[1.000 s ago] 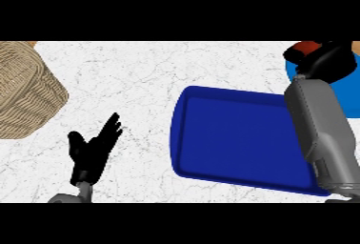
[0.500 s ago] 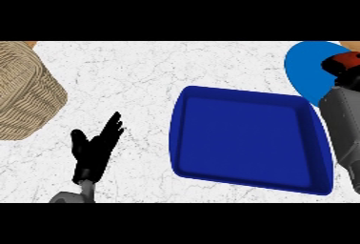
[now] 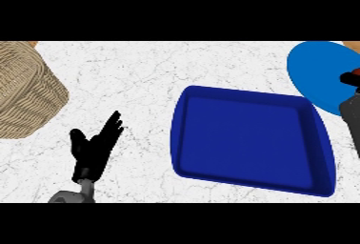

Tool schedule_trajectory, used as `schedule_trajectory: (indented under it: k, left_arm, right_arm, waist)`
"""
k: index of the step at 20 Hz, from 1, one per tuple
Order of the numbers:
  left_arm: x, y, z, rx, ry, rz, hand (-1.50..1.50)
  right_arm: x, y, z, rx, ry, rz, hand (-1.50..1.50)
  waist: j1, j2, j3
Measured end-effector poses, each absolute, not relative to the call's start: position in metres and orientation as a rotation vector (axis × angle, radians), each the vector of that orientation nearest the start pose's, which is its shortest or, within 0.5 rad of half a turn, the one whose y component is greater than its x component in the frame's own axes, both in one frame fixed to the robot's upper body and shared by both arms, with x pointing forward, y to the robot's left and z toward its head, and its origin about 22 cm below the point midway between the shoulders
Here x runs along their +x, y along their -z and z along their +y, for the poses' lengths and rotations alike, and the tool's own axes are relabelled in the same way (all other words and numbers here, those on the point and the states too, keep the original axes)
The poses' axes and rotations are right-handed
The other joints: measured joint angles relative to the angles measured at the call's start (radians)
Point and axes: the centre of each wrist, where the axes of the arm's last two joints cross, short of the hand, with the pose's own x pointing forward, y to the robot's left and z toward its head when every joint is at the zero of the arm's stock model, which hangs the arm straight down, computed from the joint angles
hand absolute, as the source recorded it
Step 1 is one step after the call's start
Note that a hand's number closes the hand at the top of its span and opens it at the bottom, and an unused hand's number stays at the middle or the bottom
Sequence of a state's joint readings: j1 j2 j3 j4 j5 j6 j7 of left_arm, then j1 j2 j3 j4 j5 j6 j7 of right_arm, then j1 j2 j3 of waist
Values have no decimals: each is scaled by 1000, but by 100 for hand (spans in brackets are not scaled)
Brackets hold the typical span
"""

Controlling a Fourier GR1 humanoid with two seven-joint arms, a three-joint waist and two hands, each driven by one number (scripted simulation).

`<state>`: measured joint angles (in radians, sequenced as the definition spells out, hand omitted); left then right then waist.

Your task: Pick the bell pepper from the tray and place it in the plate

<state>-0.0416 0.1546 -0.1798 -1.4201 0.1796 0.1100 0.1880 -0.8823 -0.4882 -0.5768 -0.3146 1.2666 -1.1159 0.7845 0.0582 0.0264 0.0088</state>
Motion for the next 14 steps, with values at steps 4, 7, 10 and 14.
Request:
schedule_trajectory:
  k: [4,7,10,14]
  left_arm:
    - [243,26,224,-41,52,-1244,0]
    - [244,26,227,-40,52,-1246,0]
    - [243,26,226,-42,49,-1246,0]
    - [242,27,226,-40,45,-1237,0]
  right_arm:
    - [399,-59,-397,-1620,497,-767,-150]
    - [398,-59,-399,-1573,495,-821,-150]
    - [397,-61,-400,-1553,513,-914,-150]
    - [394,-70,-406,-1545,603,-1042,-150]
  waist:
    - [0,0,2]
    - [-1,2,4]
    - [-2,1,5]
    - [-10,-2,5]
